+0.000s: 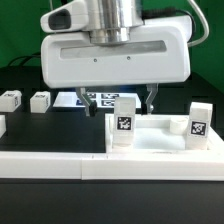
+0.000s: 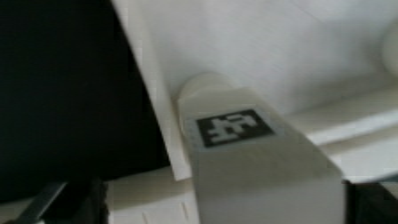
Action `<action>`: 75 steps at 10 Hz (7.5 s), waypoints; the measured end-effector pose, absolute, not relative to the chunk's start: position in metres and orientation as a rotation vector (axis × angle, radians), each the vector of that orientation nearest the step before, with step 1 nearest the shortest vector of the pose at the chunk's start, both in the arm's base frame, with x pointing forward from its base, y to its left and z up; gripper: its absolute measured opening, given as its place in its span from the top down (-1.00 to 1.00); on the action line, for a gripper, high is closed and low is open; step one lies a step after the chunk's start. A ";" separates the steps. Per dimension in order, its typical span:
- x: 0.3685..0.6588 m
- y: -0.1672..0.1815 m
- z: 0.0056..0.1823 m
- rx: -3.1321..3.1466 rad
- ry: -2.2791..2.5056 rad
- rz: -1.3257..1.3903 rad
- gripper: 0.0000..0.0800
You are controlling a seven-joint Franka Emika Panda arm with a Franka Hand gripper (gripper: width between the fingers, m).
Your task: Assemble square table
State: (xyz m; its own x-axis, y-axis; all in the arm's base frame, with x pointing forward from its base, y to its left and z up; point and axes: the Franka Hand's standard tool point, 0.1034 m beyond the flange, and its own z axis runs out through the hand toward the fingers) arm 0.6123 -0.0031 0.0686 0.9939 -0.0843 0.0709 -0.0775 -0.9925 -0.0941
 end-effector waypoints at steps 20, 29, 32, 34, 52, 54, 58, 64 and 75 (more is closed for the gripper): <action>0.626 0.010 0.066 -2.091 2.155 0.108 0.02; 0.627 0.001 0.069 -2.998 0.602 -0.090 -0.62; 0.635 0.004 0.070 -3.036 0.454 -0.071 -0.62; 0.635 0.005 0.070 -2.998 0.635 -0.065 -0.01; 0.625 0.004 0.065 -2.483 1.746 0.029 -0.62; 0.625 0.004 0.065 -2.575 1.607 0.020 -0.62; 0.624 0.003 0.064 -2.927 0.854 -0.013 -0.62; 0.624 0.003 0.064 -2.803 1.195 0.003 0.28; 0.627 0.002 0.064 -1.473 2.644 0.128 0.27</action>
Offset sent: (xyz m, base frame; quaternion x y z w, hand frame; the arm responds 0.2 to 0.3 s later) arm 0.0000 0.0000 0.0000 0.0000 0.0000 0.0000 1.0000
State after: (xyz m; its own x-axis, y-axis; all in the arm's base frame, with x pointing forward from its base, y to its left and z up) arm 0.6270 0.0020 0.0640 -0.5224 -0.8413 -0.1387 -0.8508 0.5252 0.0189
